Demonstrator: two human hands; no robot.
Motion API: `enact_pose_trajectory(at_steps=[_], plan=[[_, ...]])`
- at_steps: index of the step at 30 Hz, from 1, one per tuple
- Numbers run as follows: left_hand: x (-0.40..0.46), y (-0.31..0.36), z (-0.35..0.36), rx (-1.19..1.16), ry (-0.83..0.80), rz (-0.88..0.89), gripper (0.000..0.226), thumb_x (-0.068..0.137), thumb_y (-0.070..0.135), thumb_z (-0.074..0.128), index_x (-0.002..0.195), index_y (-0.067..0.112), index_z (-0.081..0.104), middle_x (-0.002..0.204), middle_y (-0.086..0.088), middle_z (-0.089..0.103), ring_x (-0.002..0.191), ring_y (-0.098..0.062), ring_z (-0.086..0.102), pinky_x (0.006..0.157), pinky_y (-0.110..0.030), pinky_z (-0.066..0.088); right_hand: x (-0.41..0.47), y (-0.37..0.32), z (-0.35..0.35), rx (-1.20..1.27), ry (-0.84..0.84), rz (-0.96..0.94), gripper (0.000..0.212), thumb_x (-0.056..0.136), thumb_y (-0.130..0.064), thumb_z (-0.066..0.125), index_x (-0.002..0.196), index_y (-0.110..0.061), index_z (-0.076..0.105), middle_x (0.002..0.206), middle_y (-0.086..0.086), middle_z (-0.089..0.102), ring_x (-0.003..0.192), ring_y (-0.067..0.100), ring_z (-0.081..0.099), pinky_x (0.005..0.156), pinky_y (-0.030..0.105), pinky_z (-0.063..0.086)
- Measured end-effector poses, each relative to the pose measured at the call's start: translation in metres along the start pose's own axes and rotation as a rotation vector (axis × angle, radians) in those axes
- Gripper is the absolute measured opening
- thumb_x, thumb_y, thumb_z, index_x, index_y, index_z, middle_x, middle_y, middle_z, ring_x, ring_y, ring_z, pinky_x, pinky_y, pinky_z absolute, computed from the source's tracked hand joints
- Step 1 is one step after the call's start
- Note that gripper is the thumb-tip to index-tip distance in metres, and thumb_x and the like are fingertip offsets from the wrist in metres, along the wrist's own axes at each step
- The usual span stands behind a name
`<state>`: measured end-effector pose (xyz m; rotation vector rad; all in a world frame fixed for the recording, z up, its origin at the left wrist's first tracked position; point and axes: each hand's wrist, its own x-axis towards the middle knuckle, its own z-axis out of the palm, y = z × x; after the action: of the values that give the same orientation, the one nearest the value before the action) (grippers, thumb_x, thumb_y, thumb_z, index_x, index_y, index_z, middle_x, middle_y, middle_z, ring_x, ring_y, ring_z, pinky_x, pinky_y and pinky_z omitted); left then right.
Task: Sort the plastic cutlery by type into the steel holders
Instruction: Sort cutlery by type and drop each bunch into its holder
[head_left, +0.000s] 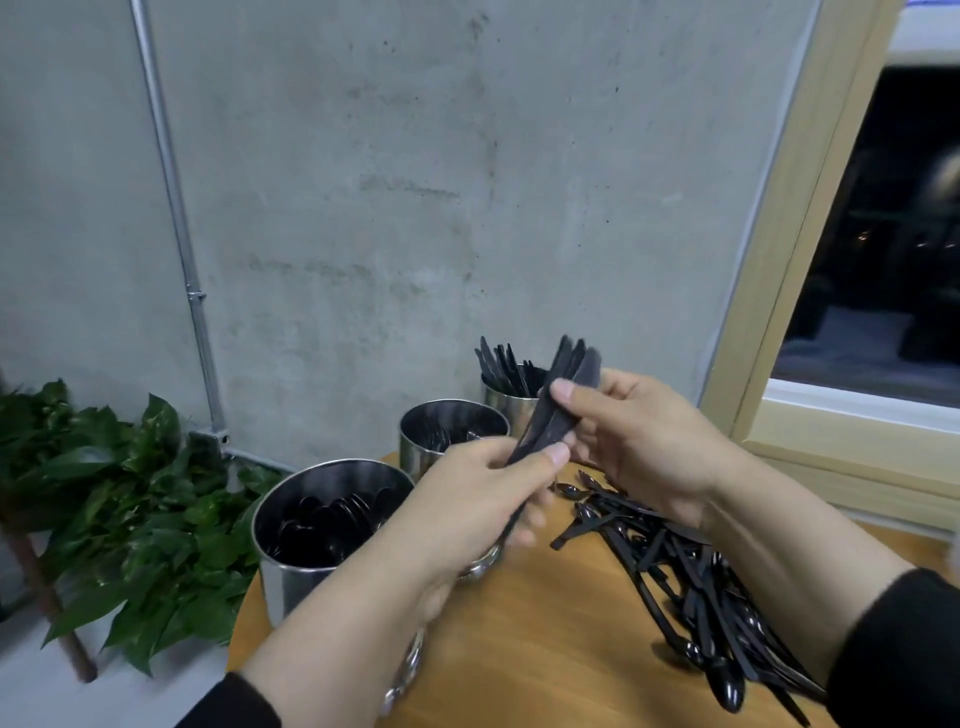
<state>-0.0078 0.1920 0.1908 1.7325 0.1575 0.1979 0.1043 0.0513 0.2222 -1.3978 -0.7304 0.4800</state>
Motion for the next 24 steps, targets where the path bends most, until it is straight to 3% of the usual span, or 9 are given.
enact_pose_trajectory(at_steps=[2,5,8,10,14,19,20,22,24], plan=[[0.016,0.004,-0.005,0.337,0.157,0.129,0.032,0.096,0.035,0.066,0.128,0.035,0.067,0.106,0.020,0.071,0.097,0.000,0.066,0.086,-0.024,0.051,0.011,-0.006,-0.017,0.022,0.188,-0.085,0.019,0.093,-0.017,0.065,0.097,0.002,0.065,0.079,0.009,0.067,0.065,0.015,0.053,0.065,0.025,0.048],[0.037,0.015,-0.013,0.588,0.205,0.130,0.045,0.098,0.027,0.055,0.142,0.037,0.055,0.126,0.016,0.064,0.114,-0.010,0.062,0.101,-0.033,0.051,0.035,-0.007,-0.040,-0.054,0.470,-0.161,0.018,0.096,-0.018,0.065,0.102,-0.001,0.067,0.090,0.015,0.068,0.071,0.017,0.058,0.074,0.030,0.059],[0.057,0.021,-0.015,0.696,0.115,0.057,0.043,0.099,0.024,0.050,0.141,0.035,0.056,0.109,0.012,0.066,0.114,-0.016,0.065,0.101,-0.040,0.052,0.067,0.002,-0.056,-0.236,0.628,-0.186,0.015,0.097,-0.024,0.066,0.097,-0.010,0.070,0.090,0.012,0.073,0.071,0.017,0.064,0.085,0.039,0.060],[0.067,0.024,-0.017,0.748,0.107,0.034,0.043,0.098,0.022,0.049,0.139,0.034,0.057,0.106,0.012,0.066,0.116,-0.017,0.063,0.103,-0.041,0.051,0.090,0.007,-0.061,-0.299,0.662,-0.193,0.014,0.097,-0.027,0.066,0.092,-0.015,0.071,0.083,0.005,0.073,0.068,0.015,0.066,0.085,0.042,0.059],[0.087,0.029,-0.018,0.770,0.155,0.019,0.043,0.099,0.022,0.047,0.140,0.032,0.057,0.132,0.006,0.063,0.119,-0.019,0.059,0.103,-0.038,0.050,0.139,0.022,-0.074,-0.378,0.696,-0.191,0.015,0.097,-0.029,0.065,0.085,-0.019,0.068,0.074,0.003,0.069,0.064,0.015,0.063,0.084,0.047,0.056],[0.098,0.027,-0.003,0.748,0.182,0.054,0.041,0.100,0.022,0.047,0.139,0.032,0.057,0.113,0.009,0.062,0.108,-0.017,0.063,0.096,-0.037,0.054,0.180,0.052,-0.089,-0.494,0.621,-0.040,0.014,0.096,-0.027,0.067,0.091,-0.013,0.068,0.073,0.005,0.066,0.067,0.022,0.062,0.071,0.042,0.058],[0.099,0.026,0.003,0.754,0.187,0.067,0.041,0.100,0.022,0.047,0.139,0.032,0.057,0.119,0.007,0.064,0.111,-0.018,0.062,0.097,-0.038,0.053,0.182,0.059,-0.091,-0.531,0.559,0.038,0.020,0.095,-0.028,0.069,0.104,-0.010,0.068,0.080,0.005,0.067,0.073,0.023,0.064,0.069,0.038,0.056],[0.098,0.024,0.014,0.762,0.204,0.098,0.041,0.100,0.021,0.047,0.138,0.033,0.058,0.125,0.006,0.065,0.112,-0.017,0.061,0.097,-0.039,0.053,0.181,0.073,-0.098,-0.646,0.470,0.171,0.064,0.090,-0.039,0.073,0.141,-0.006,0.052,0.119,0.010,0.067,0.105,0.028,0.065,0.089,0.040,0.054],[0.096,0.020,0.028,0.734,0.217,0.138,0.040,0.099,0.018,0.047,0.134,0.032,0.060,0.121,0.006,0.067,0.107,-0.018,0.063,0.093,-0.038,0.054,0.165,0.080,-0.105,-0.780,0.460,0.176,0.090,0.086,-0.052,0.073,0.155,-0.009,0.032,0.148,0.011,0.051,0.128,0.030,0.055,0.103,0.044,0.047]])
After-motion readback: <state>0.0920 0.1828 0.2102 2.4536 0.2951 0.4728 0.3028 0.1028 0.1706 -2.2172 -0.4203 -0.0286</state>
